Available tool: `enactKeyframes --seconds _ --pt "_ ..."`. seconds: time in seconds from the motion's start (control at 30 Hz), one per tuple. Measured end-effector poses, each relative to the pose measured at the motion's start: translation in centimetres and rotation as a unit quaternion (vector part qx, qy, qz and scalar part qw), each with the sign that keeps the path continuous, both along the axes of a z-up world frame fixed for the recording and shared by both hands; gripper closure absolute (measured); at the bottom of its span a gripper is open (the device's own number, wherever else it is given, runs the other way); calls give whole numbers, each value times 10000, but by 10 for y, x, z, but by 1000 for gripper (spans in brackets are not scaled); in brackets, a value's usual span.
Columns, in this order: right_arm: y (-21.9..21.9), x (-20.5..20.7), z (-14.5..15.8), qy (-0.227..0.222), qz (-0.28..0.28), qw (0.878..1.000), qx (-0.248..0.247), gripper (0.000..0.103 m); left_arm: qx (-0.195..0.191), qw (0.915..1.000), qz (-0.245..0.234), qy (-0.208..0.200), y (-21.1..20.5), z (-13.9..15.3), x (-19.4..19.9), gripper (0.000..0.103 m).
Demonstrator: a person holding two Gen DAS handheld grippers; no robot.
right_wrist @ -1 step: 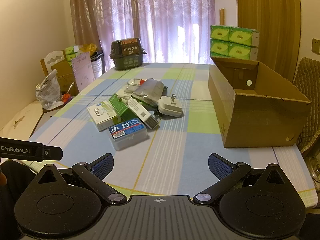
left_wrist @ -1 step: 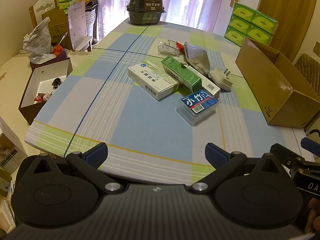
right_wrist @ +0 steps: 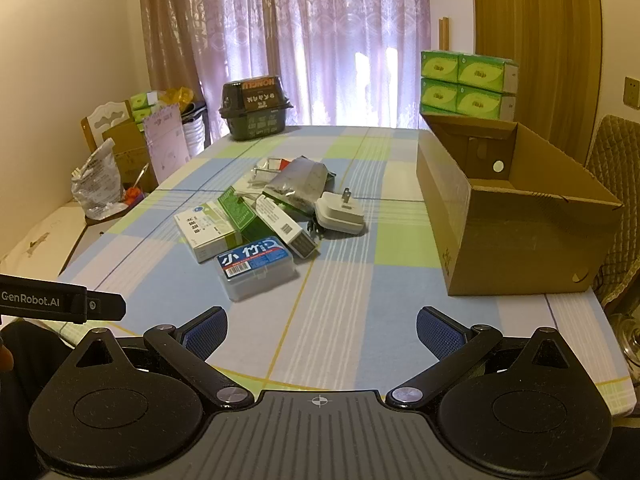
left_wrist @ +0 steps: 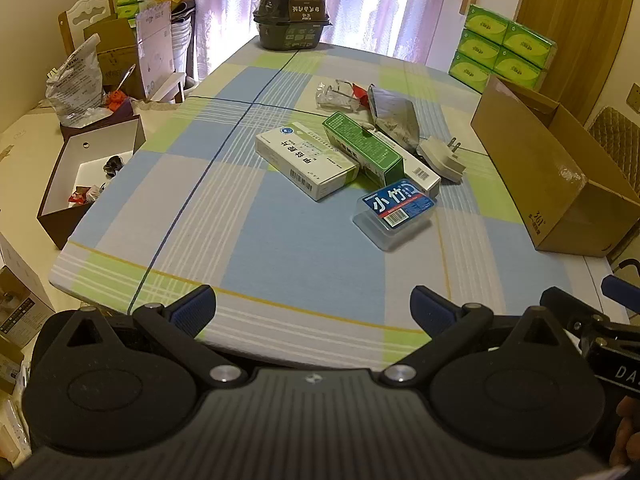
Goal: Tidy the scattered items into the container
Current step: 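Move the left tool toward the blue box while the right tool approaches the white box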
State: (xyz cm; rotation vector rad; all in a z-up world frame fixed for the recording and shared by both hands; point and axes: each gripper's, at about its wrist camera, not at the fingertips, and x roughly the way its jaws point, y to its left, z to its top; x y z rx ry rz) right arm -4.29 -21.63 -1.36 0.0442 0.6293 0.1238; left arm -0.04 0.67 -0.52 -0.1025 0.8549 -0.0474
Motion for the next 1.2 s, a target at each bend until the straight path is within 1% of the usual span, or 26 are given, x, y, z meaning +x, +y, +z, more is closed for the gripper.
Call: enactKeyframes --seconds 0.57,0.93,1.2 --pt "-1 1 -7 101 -22 9999 -36 0 -35 9999 -95 14 -3 -4 1 1" --pt "7 15 -12 209 -53 9997 -151 0 -148 9996 -232 66 1 -10 15 1" --pt "15 29 -16 192 94 9994 -290 0 -196 9992 -321 120 8 -15 29 1"
